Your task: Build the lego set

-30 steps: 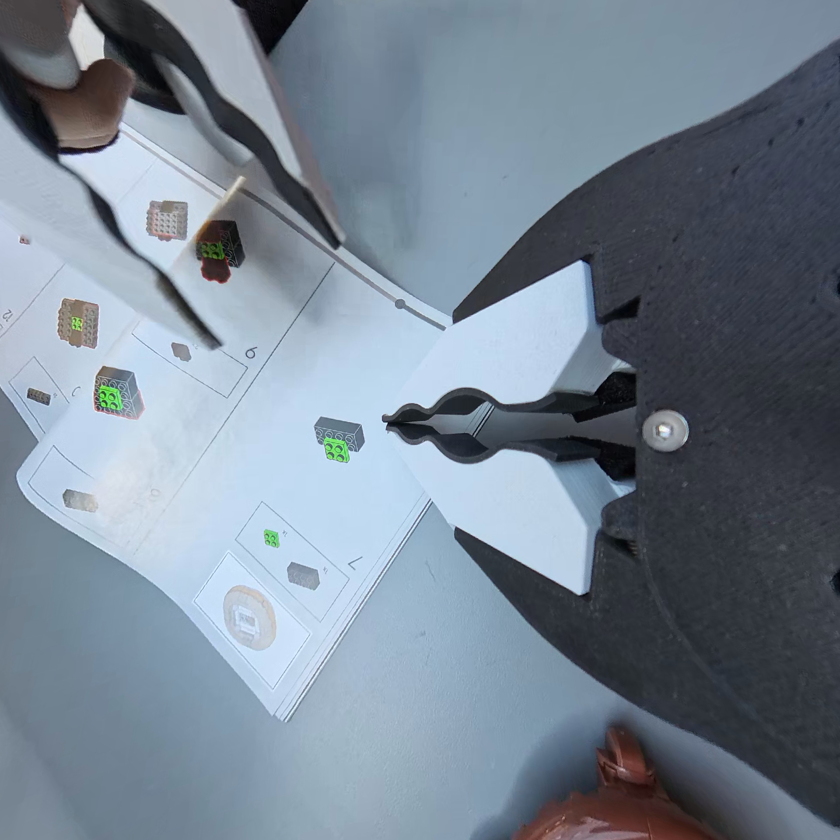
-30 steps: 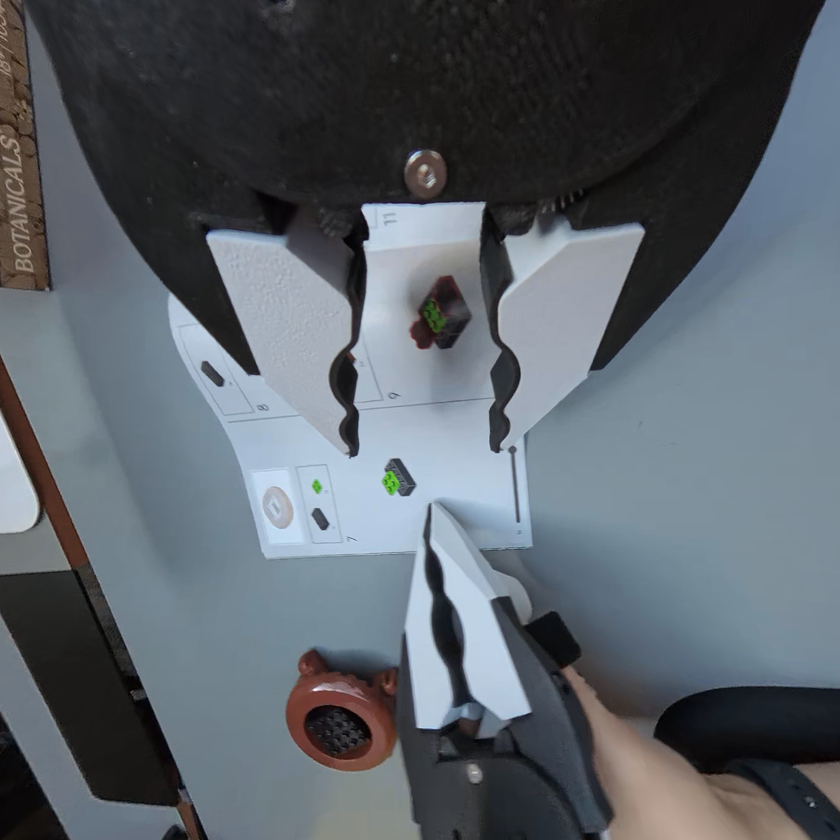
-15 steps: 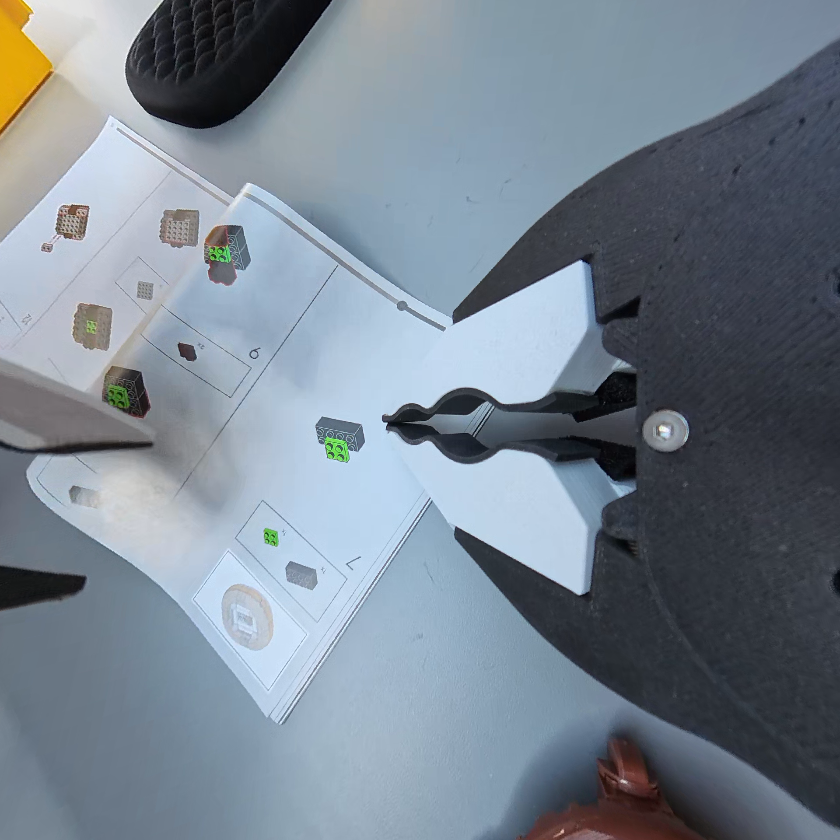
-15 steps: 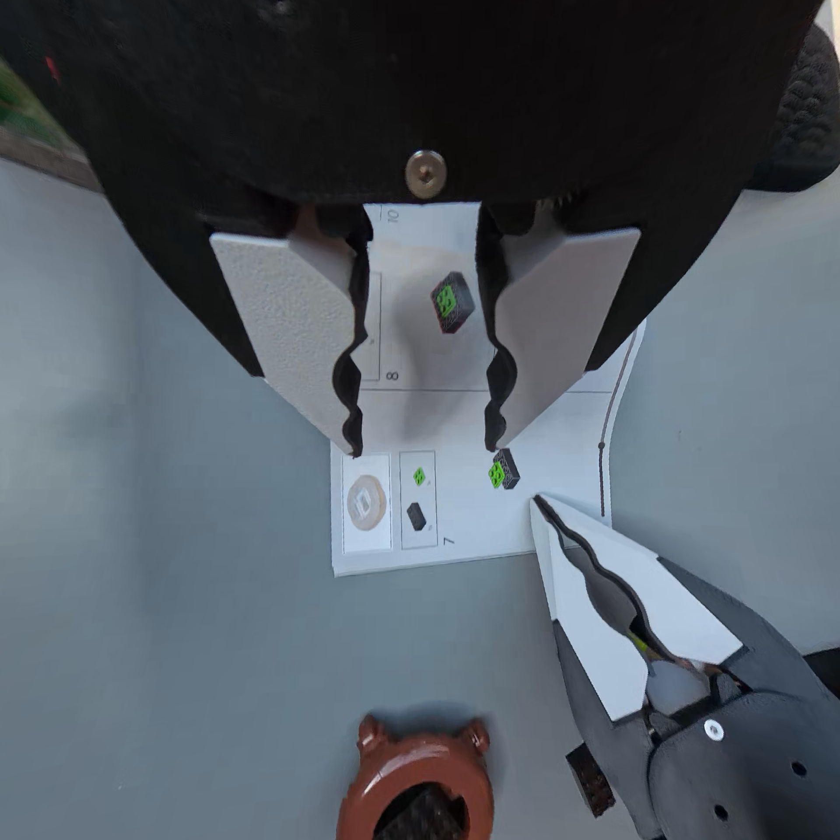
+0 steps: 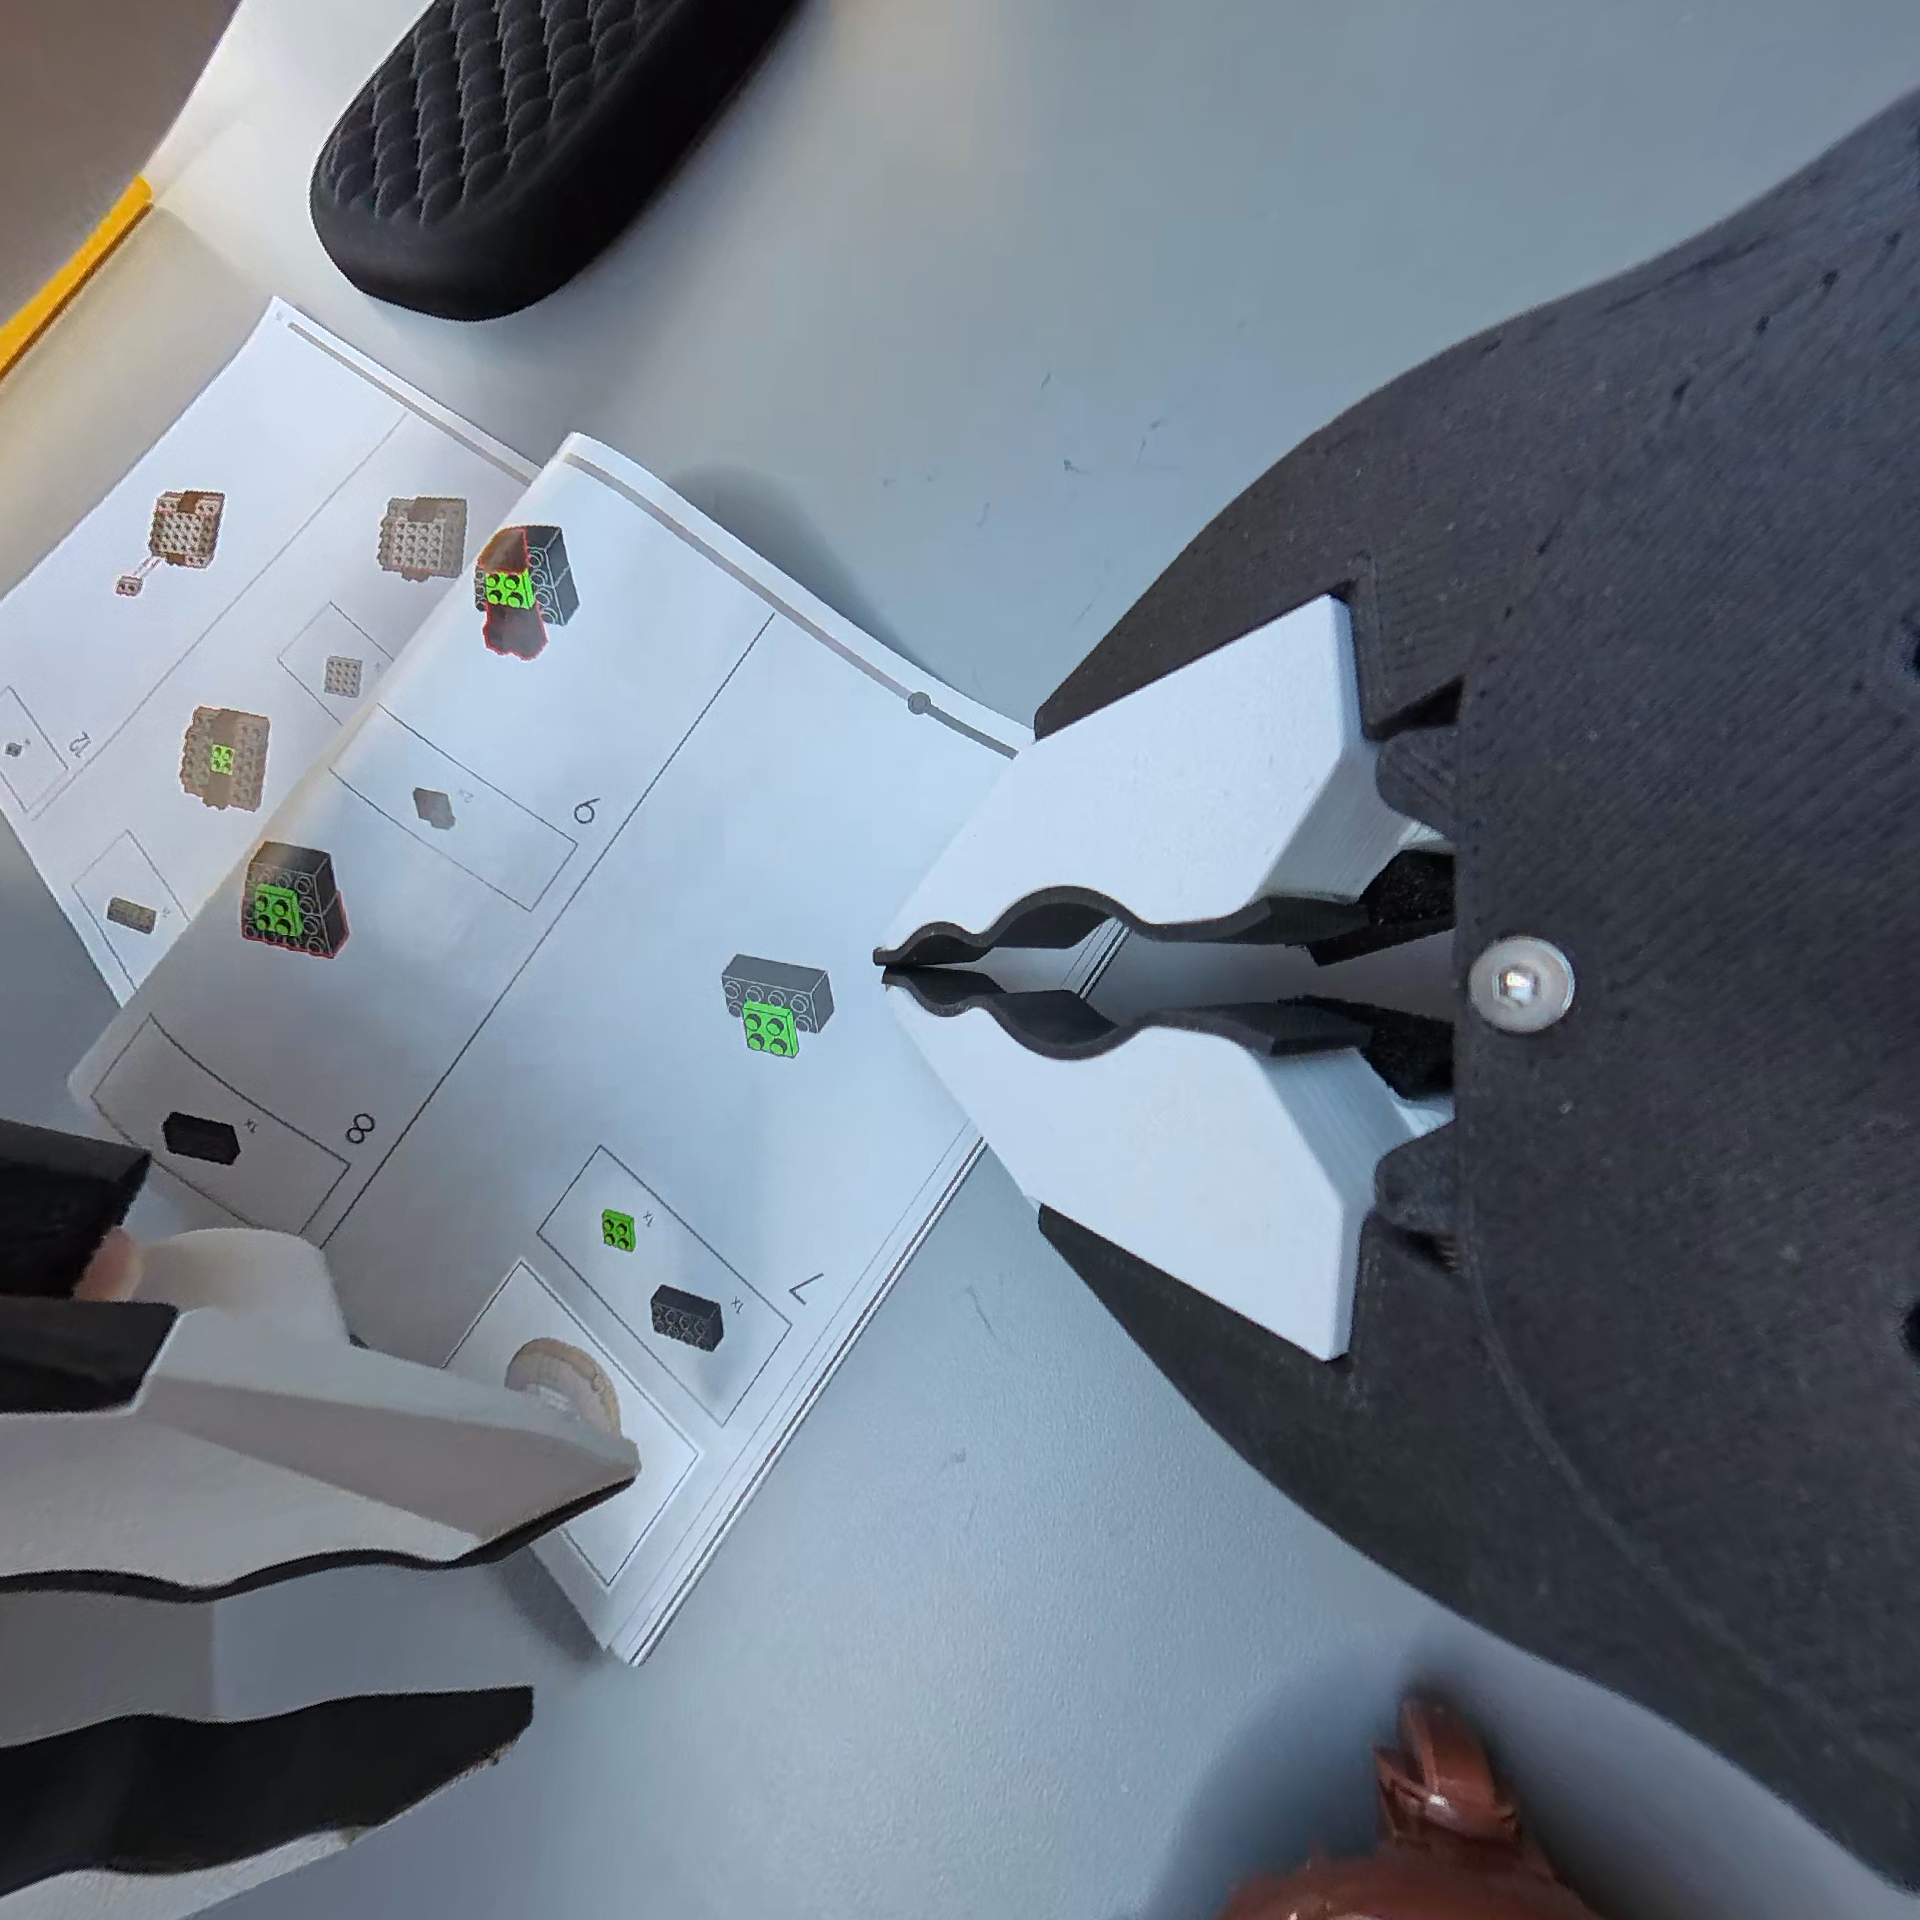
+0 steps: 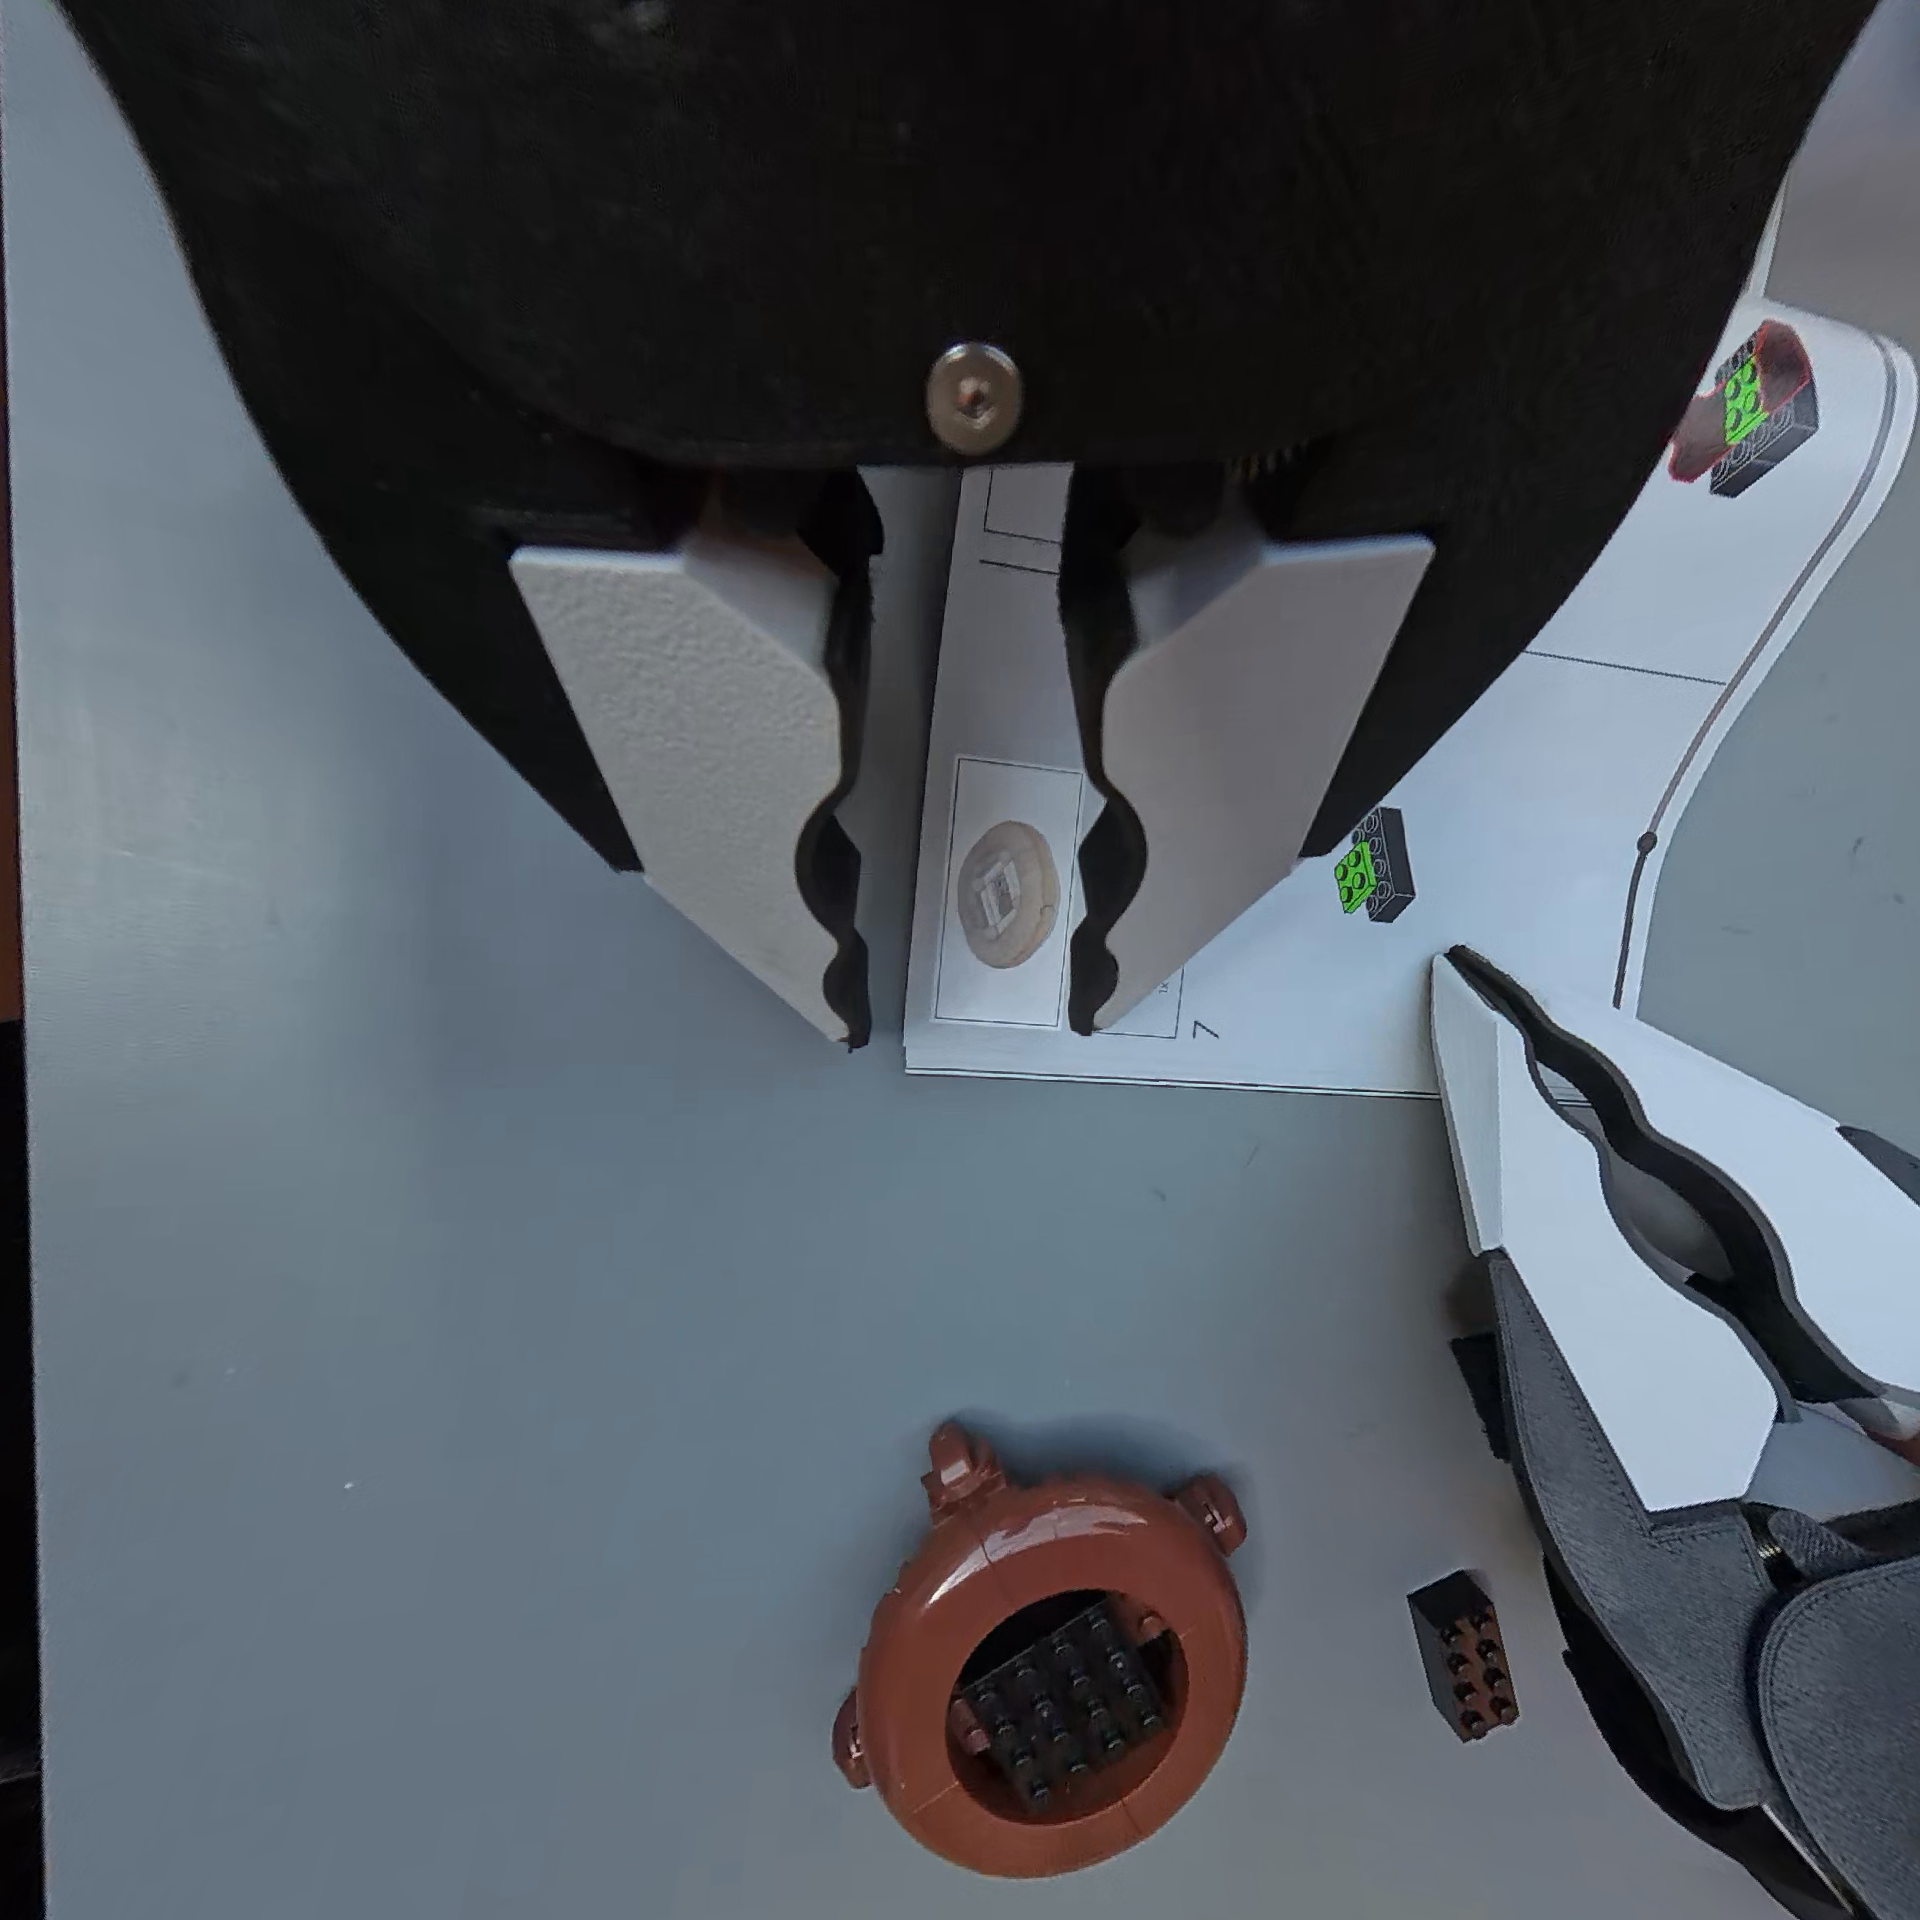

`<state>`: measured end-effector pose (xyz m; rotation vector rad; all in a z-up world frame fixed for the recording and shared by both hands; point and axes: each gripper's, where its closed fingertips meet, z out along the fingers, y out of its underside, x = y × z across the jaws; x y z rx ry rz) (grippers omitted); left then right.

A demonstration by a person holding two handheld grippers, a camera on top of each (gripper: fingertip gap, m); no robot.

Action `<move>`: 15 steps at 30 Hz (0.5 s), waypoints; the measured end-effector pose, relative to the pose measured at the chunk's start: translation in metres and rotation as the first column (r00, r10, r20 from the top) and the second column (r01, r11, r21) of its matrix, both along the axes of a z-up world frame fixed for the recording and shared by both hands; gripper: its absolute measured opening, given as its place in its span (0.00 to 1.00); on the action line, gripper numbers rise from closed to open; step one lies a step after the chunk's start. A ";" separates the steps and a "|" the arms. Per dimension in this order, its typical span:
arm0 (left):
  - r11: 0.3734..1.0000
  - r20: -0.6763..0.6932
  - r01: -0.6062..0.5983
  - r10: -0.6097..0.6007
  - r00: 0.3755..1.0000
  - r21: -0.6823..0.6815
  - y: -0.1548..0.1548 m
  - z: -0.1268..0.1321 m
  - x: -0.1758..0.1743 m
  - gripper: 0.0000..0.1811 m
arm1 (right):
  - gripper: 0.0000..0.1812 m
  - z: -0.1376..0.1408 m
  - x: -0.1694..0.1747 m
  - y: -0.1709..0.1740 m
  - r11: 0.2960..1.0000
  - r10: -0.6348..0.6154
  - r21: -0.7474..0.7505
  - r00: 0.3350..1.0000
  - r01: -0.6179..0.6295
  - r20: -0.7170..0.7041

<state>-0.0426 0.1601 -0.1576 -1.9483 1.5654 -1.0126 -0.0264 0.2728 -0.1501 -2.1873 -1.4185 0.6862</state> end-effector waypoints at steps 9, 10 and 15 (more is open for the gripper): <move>1.000 0.000 0.003 -0.003 1.000 -0.001 0.000 0.000 0.000 0.00 | 0.20 -0.006 -0.004 -0.005 0.998 0.013 -0.060 1.000 -0.013 -0.011; 1.000 0.001 0.002 -0.002 1.000 -0.002 0.000 0.000 0.000 0.00 | 0.19 -0.006 -0.004 -0.005 0.998 0.011 -0.057 1.000 -0.012 -0.014; 1.000 0.002 0.001 -0.001 1.000 -0.002 0.000 0.000 0.000 0.00 | 0.17 -0.002 -0.003 -0.006 0.998 0.004 -0.058 0.999 -0.006 -0.040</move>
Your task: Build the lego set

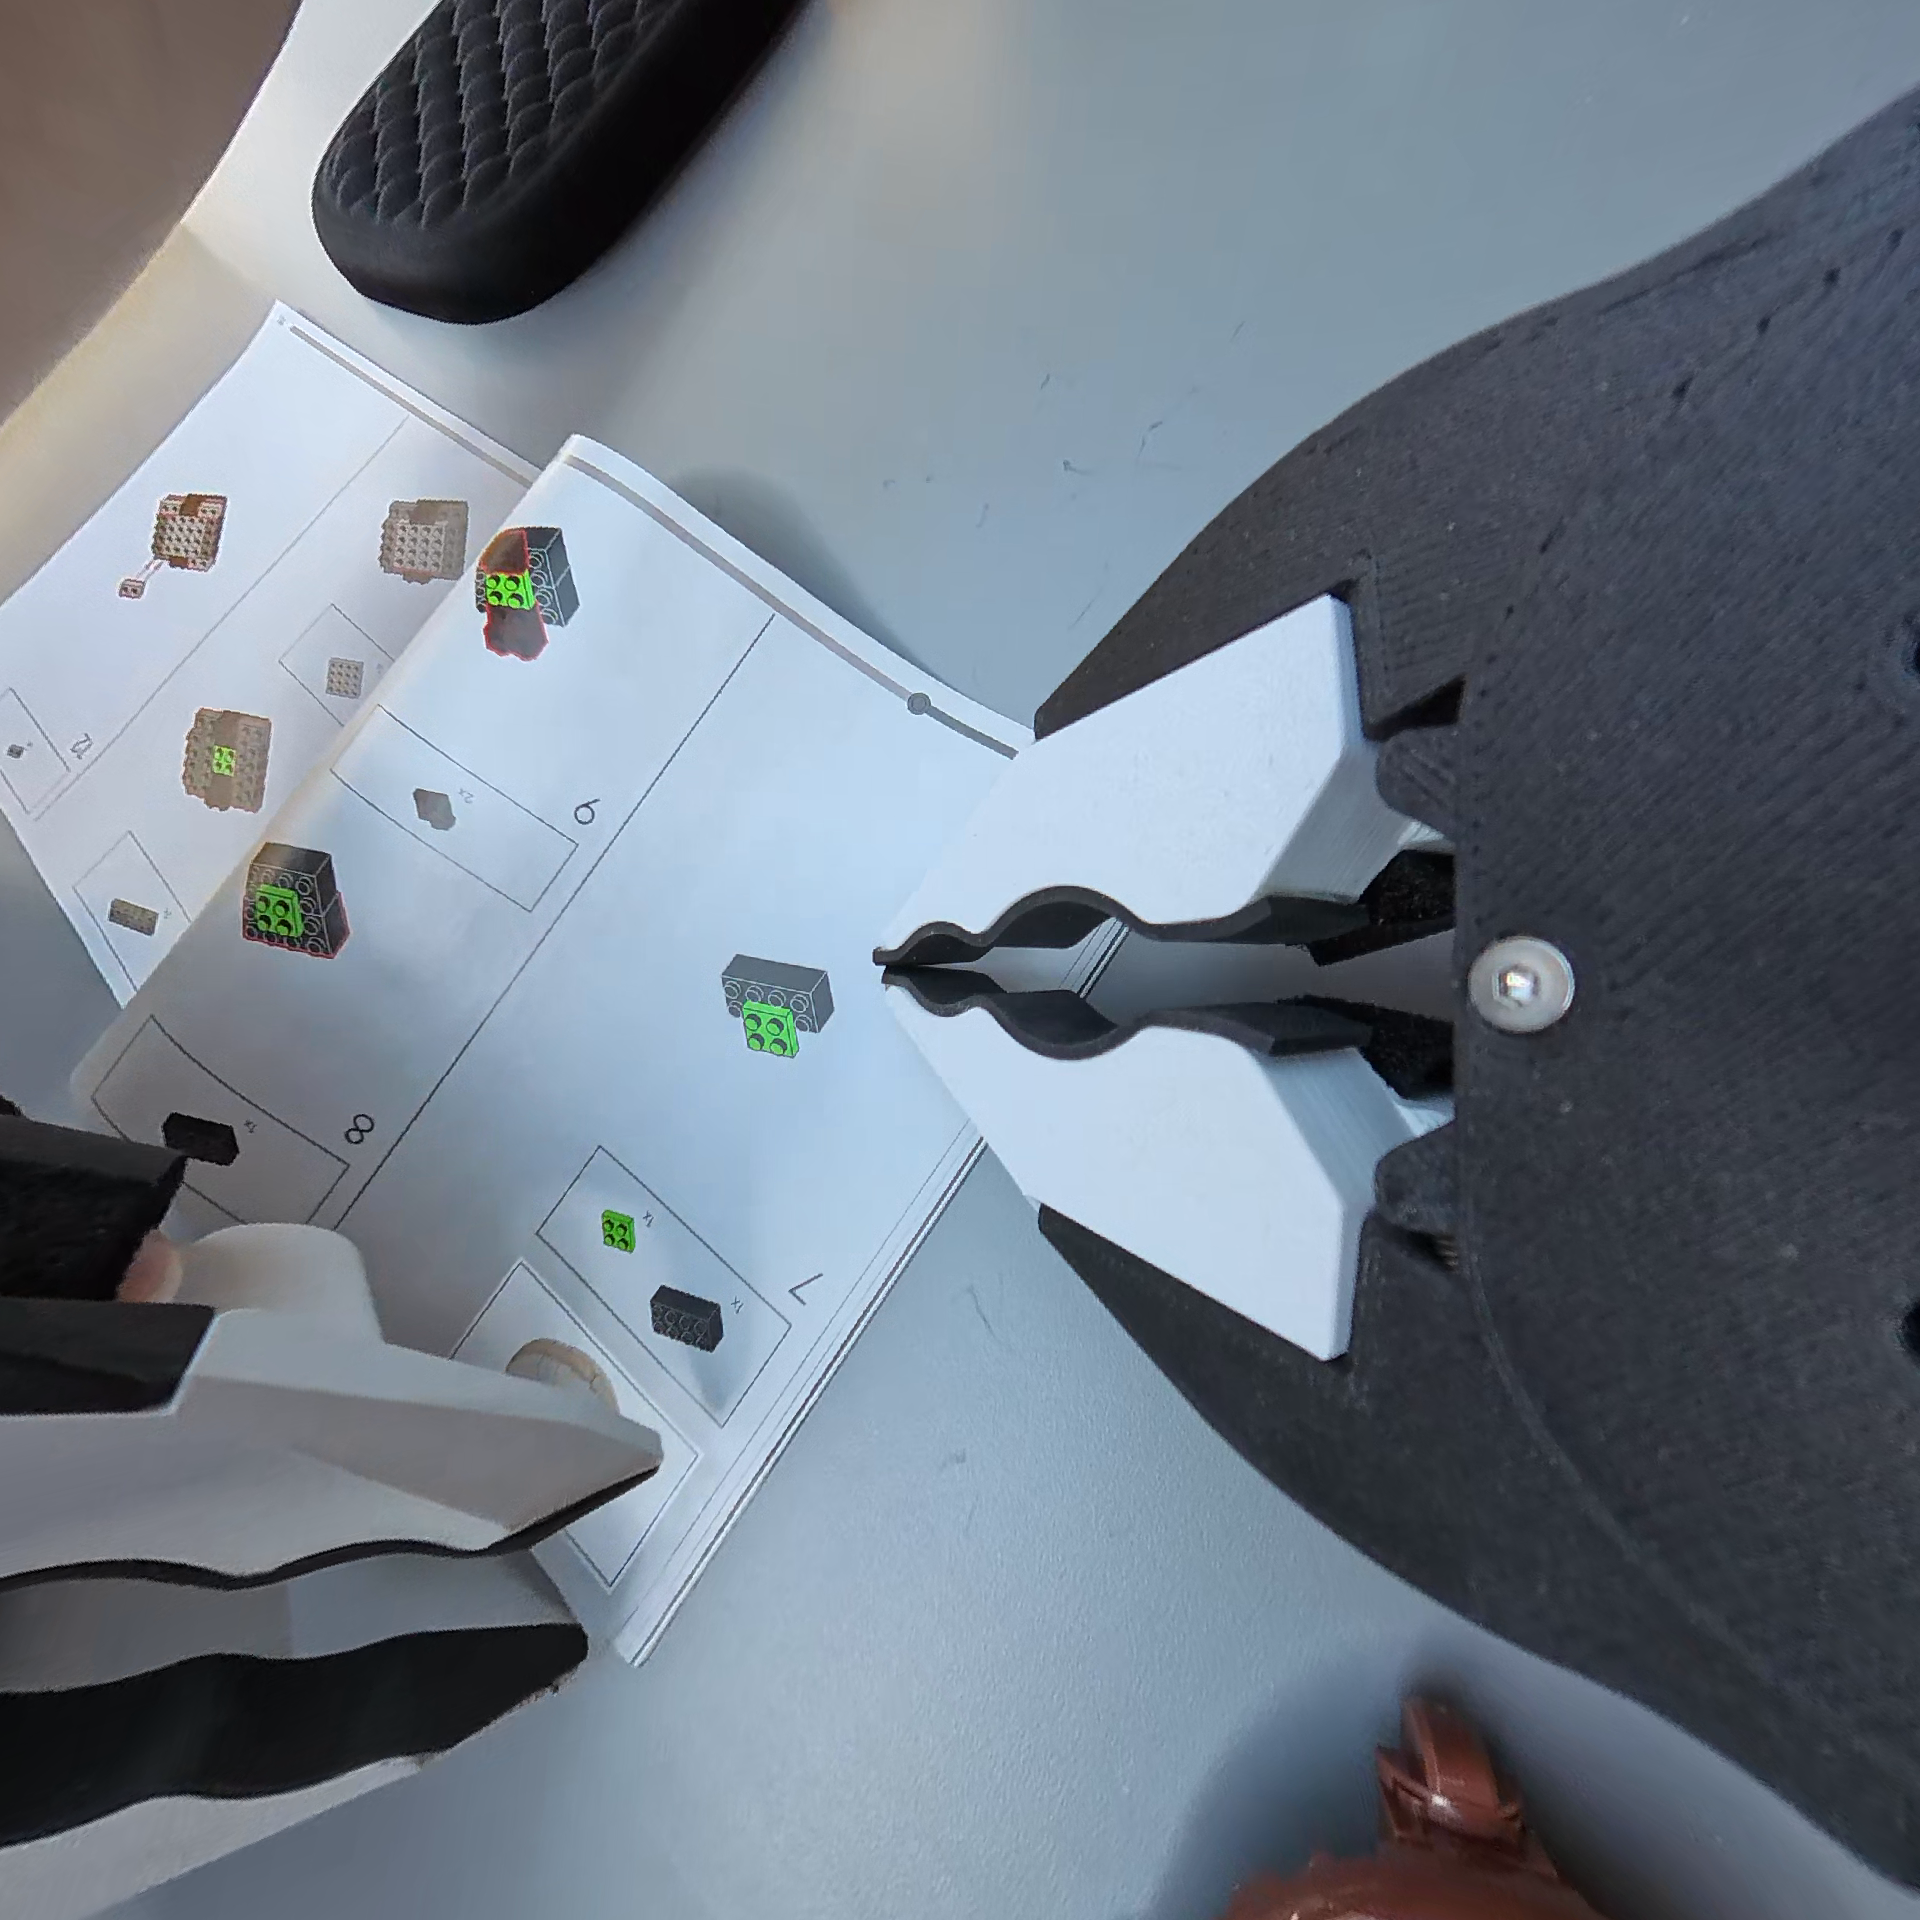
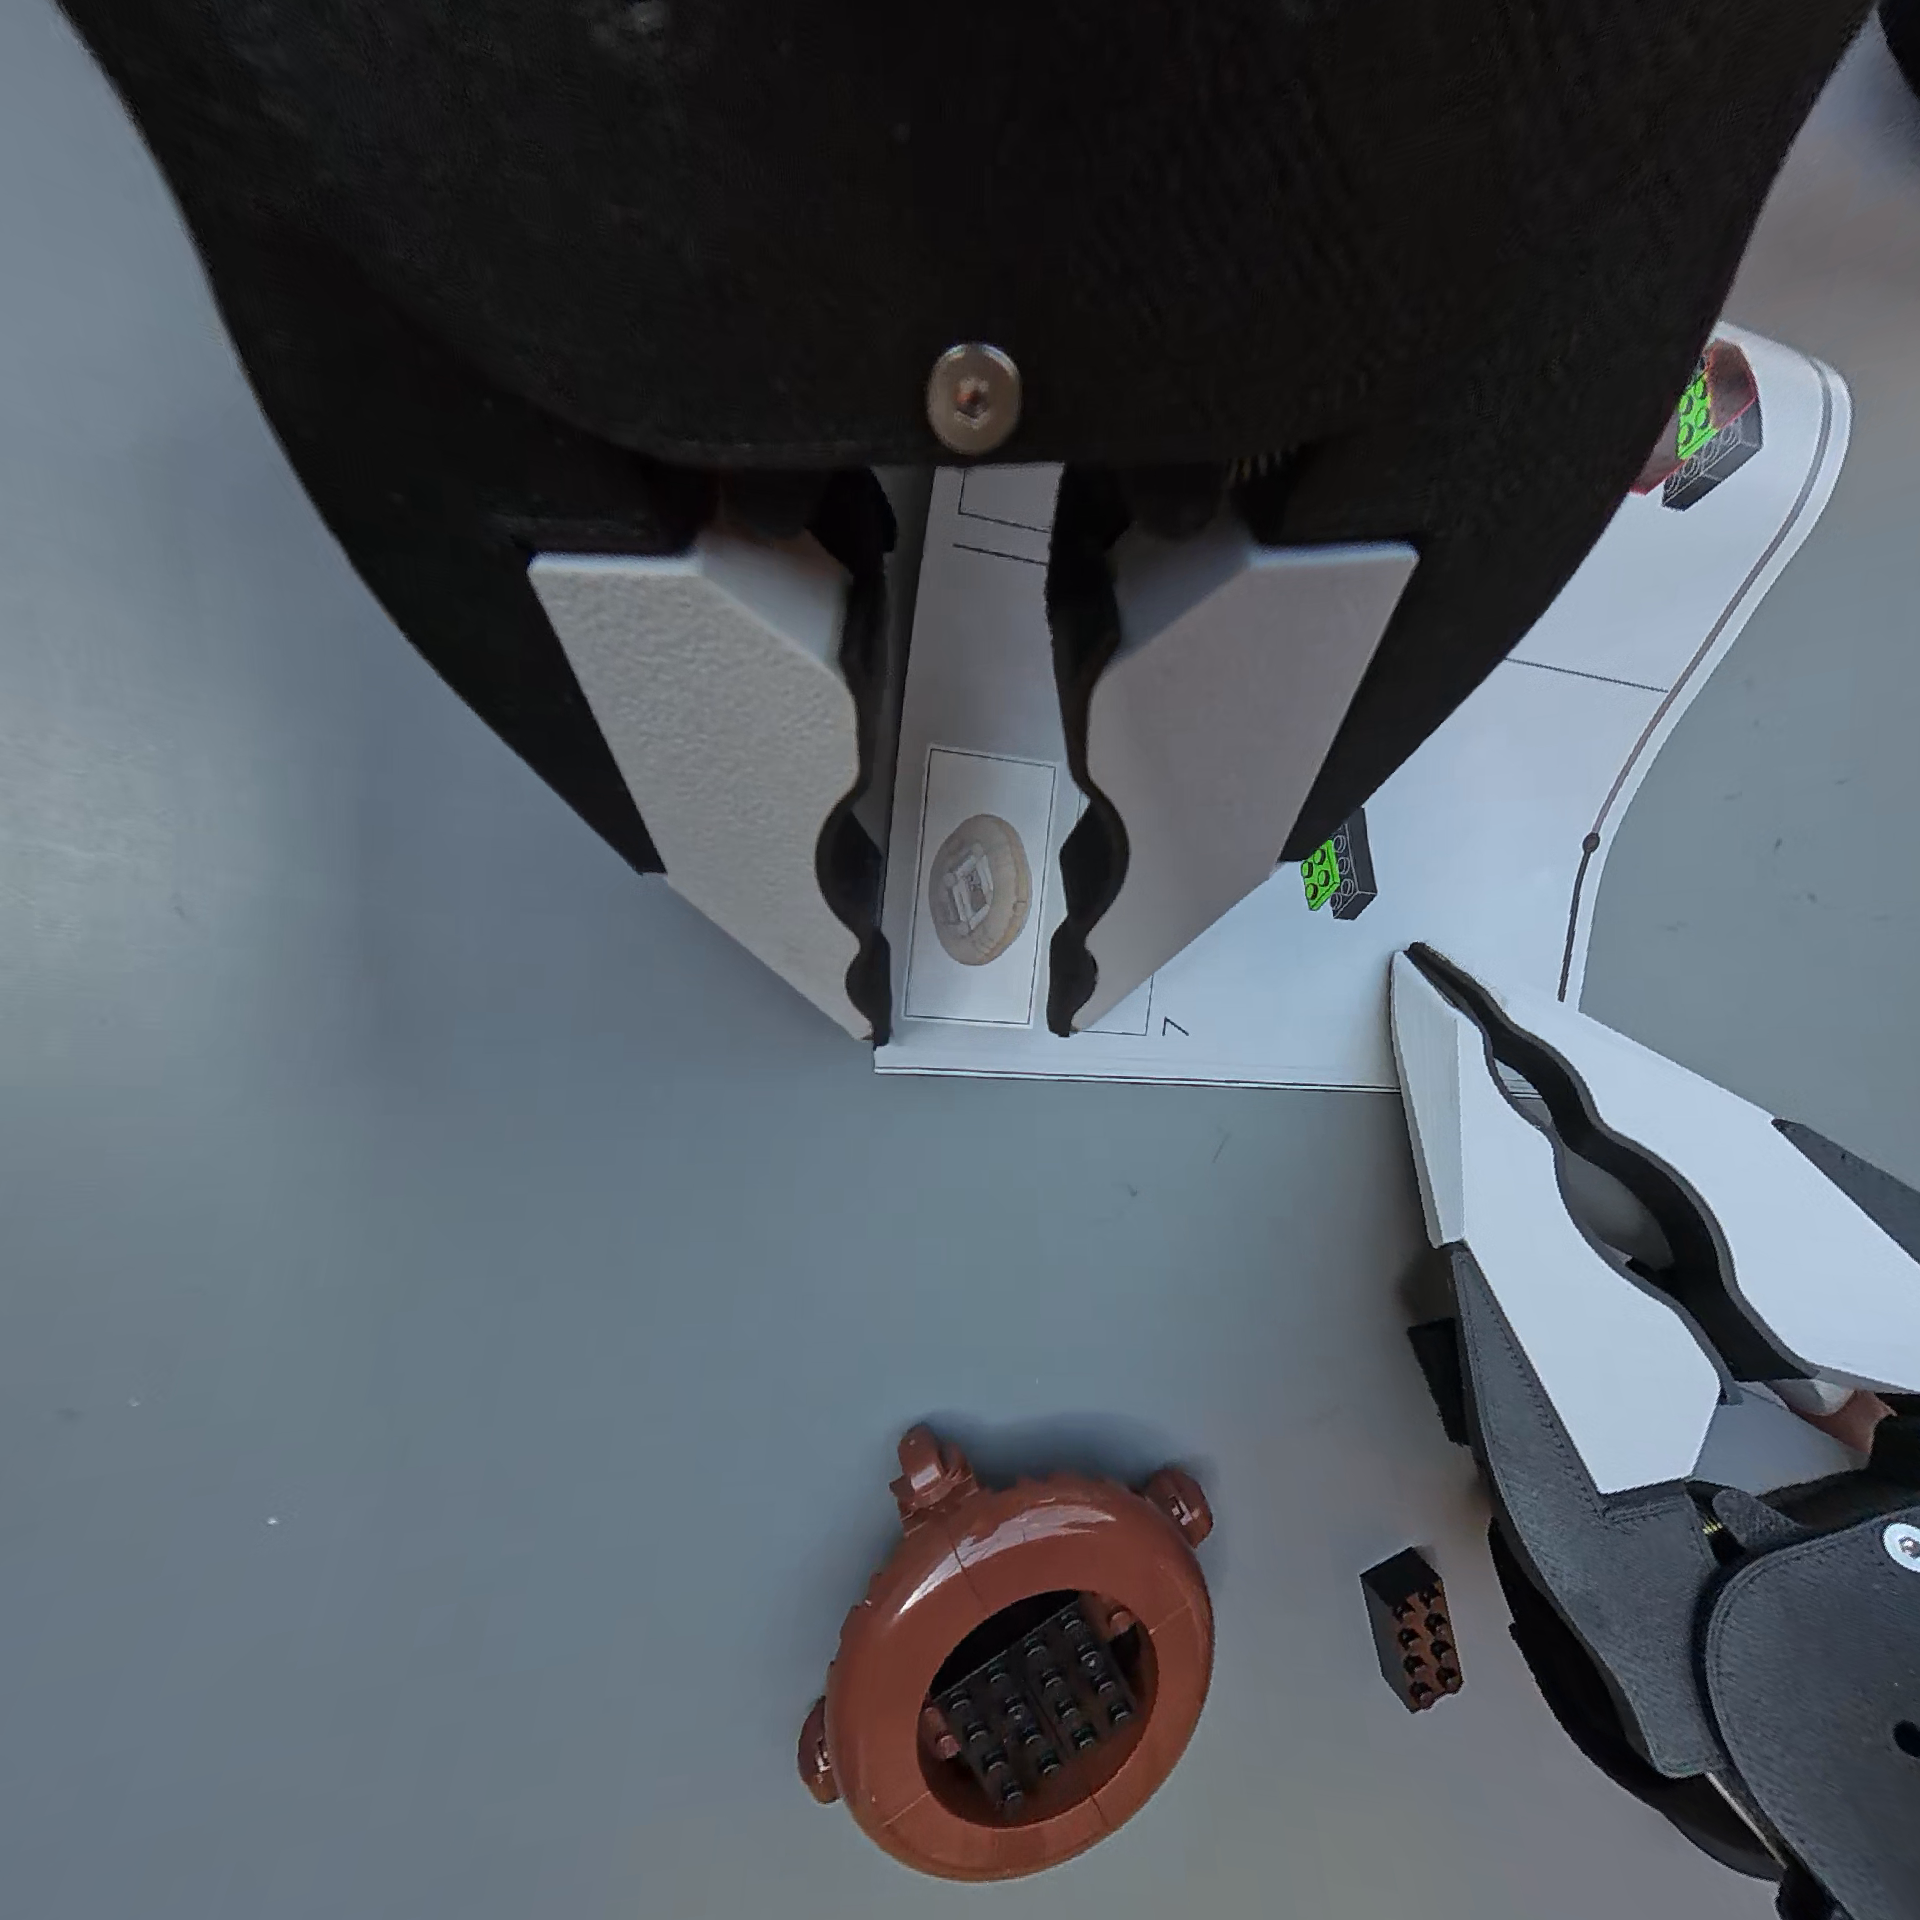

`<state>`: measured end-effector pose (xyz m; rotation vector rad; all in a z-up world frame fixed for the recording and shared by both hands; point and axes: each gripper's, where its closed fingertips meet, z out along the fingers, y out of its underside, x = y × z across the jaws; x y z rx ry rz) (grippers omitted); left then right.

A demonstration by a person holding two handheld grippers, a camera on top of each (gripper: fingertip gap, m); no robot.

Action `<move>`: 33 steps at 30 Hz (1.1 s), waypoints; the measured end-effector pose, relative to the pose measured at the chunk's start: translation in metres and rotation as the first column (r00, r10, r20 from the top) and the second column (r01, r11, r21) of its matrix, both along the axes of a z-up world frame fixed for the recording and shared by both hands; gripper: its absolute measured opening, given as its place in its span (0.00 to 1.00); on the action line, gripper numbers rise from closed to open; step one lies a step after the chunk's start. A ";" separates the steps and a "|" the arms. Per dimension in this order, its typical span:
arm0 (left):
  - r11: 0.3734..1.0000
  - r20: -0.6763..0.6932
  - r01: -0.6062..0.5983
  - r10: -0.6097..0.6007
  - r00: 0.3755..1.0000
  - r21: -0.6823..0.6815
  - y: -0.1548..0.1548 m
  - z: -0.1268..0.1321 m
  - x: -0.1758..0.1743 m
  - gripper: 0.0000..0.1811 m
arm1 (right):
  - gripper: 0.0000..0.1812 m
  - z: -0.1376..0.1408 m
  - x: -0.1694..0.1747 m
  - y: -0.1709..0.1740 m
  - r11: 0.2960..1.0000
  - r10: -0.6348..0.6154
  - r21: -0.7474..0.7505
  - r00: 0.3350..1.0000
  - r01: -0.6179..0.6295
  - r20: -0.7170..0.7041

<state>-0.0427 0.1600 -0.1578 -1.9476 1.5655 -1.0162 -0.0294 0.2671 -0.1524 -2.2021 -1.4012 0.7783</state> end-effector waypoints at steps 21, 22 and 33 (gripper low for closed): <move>1.000 0.006 -0.001 0.001 1.000 -0.010 0.000 0.000 0.000 0.00 | 0.08 -0.004 0.003 0.013 0.995 0.013 0.102 0.999 -0.016 0.033; 1.000 0.005 -0.001 0.001 1.000 -0.009 0.000 0.000 0.000 0.00 | 0.07 -0.006 0.003 0.013 0.995 0.014 0.097 0.999 -0.018 0.035; 1.000 0.006 0.001 -0.001 1.000 -0.017 0.000 0.000 0.000 0.00 | 0.02 -0.005 0.004 0.016 0.992 0.010 0.122 1.000 -0.013 0.024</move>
